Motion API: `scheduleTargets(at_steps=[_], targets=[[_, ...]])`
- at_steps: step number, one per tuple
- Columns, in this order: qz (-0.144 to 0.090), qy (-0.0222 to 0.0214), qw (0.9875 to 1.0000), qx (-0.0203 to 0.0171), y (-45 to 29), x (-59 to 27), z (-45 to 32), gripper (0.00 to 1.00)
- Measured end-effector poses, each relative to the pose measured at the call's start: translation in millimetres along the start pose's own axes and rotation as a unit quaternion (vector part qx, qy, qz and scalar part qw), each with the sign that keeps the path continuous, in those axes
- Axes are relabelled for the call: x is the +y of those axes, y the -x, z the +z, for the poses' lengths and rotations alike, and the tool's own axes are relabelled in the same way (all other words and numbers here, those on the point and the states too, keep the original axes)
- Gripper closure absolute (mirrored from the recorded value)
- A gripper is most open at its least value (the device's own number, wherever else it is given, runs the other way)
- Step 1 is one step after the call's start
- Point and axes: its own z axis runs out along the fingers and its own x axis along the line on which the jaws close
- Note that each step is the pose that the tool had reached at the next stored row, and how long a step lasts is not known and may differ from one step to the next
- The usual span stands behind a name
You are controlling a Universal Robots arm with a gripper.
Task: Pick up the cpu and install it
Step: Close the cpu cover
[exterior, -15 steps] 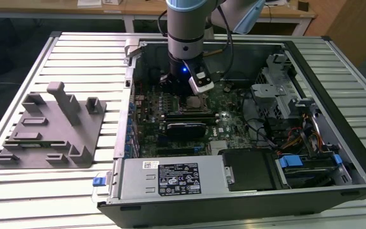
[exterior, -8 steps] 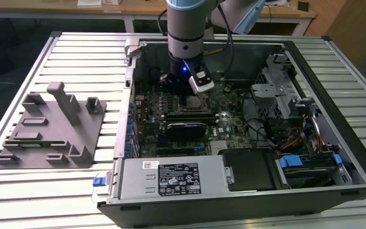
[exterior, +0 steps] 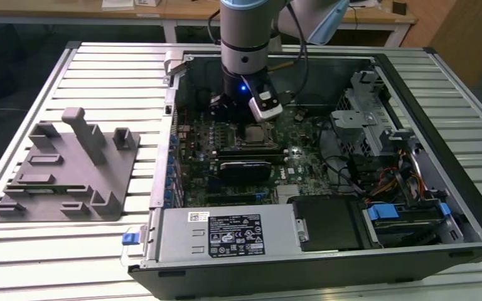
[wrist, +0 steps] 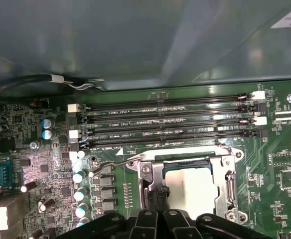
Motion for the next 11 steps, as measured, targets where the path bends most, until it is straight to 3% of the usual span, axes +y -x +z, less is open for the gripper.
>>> scheduleTargets(at_steps=[11], targets=[[0.000,0.0000,1.0000,0.0000,0.3,0.2,-14.6,0.89]])
